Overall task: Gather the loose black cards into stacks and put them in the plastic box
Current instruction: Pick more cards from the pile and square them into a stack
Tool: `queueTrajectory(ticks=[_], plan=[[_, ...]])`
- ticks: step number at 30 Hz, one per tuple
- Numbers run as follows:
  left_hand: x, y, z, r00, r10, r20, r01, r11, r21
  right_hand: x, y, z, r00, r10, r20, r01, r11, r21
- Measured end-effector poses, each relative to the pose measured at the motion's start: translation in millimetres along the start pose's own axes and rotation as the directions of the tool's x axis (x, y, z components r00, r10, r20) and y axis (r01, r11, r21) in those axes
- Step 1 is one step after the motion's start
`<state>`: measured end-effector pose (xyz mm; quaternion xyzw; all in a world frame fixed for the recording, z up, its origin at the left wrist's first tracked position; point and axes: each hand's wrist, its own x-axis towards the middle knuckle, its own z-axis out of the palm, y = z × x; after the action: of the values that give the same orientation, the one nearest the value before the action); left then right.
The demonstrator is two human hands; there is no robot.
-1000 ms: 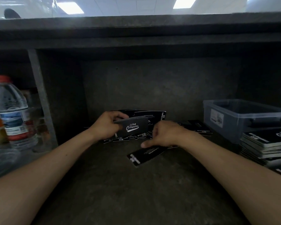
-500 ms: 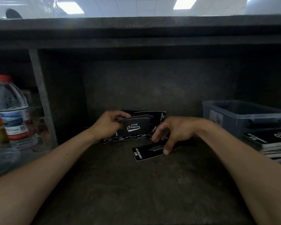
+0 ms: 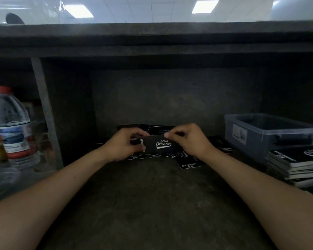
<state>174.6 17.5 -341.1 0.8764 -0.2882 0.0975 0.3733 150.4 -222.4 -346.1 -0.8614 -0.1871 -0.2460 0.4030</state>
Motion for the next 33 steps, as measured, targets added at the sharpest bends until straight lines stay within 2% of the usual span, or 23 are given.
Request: queueTrajectory(ticks=[2,4,5,6,8,10,11,14,16,18,20,22,24,26,29,31,33], plan=[[1.1,-1.8,-0.8,0.998,0.03,-0.048,-0.029,1.0,0.007,3.2,6.8,2.4,0.994,0.067,-0.091,-0.059,0.994,0.095],[3.3,-2.9,-5.1,0.994,-0.023,-0.108,0.017,0.998,-0.054,8.6,15.9,-1.8,0.968,0.164,-0.188,-0.157,0.986,0.054],[4.5,-3.6,-8.0,0.987,-0.081,-0.137,0.068,0.993,-0.098,9.8,20.5,-5.0,0.962,0.206,-0.177,-0.213,0.977,-0.021],[5.7,-5.0,-10.2,0.977,-0.149,-0.155,0.128,0.983,-0.134,9.7,24.9,-7.4,0.969,0.226,-0.101,-0.238,0.962,-0.13],[7.2,-8.1,-12.5,0.96,-0.236,-0.153,0.214,0.966,-0.147,5.7,31.0,-6.2,0.958,0.238,0.159,-0.173,0.924,-0.341],[4.9,-10.1,-10.6,0.964,-0.237,-0.125,0.225,0.969,-0.102,3.5,31.9,-1.7,0.899,0.284,0.334,-0.116,0.888,-0.445],[3.7,-10.4,-9.1,0.968,-0.225,-0.11,0.218,0.973,-0.078,4.6,31.5,-0.8,0.897,0.291,0.331,-0.113,0.878,-0.465],[4.4,-11.0,-8.9,0.97,-0.2,-0.142,0.193,0.98,-0.056,9.1,27.5,-6.3,0.961,0.227,0.156,-0.114,0.843,-0.525],[7.5,-11.0,-12.9,0.948,-0.195,-0.251,0.184,0.981,-0.067,7.1,28.5,-6.1,0.975,0.188,0.117,-0.098,0.84,-0.533],[9.4,-12.1,-17.0,0.921,-0.215,-0.326,0.194,0.976,-0.095,4.3,27.7,-2.4,0.955,0.222,0.198,-0.088,0.846,-0.525],[8.7,-14.1,-18.3,0.926,-0.265,-0.271,0.251,0.964,-0.086,4.5,26.4,0.6,0.923,0.278,0.267,-0.105,0.848,-0.52],[6.4,-15.0,-16.3,0.94,-0.31,-0.14,0.309,0.951,-0.033,7.7,21.1,-3.5,0.922,0.288,0.258,-0.11,0.834,-0.541],[5.6,-13.2,-14.3,0.945,-0.319,-0.074,0.316,0.948,-0.047,10.0,16.2,-11.6,0.91,0.309,0.275,-0.108,0.82,-0.562],[5.0,-9.1,-13.1,0.952,-0.298,-0.076,0.291,0.952,-0.09,10.3,11.8,-20.9,0.862,0.371,0.346,-0.134,0.825,-0.549],[4.5,-5.1,-14.0,0.948,-0.267,-0.176,0.244,0.96,-0.14,7.4,4.1,-30.4,0.774,0.453,0.442,-0.182,0.828,-0.53],[3.5,-4.1,-15.4,0.939,-0.273,-0.209,0.244,0.958,-0.154,6.4,1.6,-27.6,0.817,0.42,0.396,-0.187,0.842,-0.506],[1.9,-3.6,-14.5,0.945,-0.289,-0.152,0.275,0.956,-0.106,4.3,-0.3,-18.2,0.887,0.37,0.276,-0.223,0.867,-0.445]])
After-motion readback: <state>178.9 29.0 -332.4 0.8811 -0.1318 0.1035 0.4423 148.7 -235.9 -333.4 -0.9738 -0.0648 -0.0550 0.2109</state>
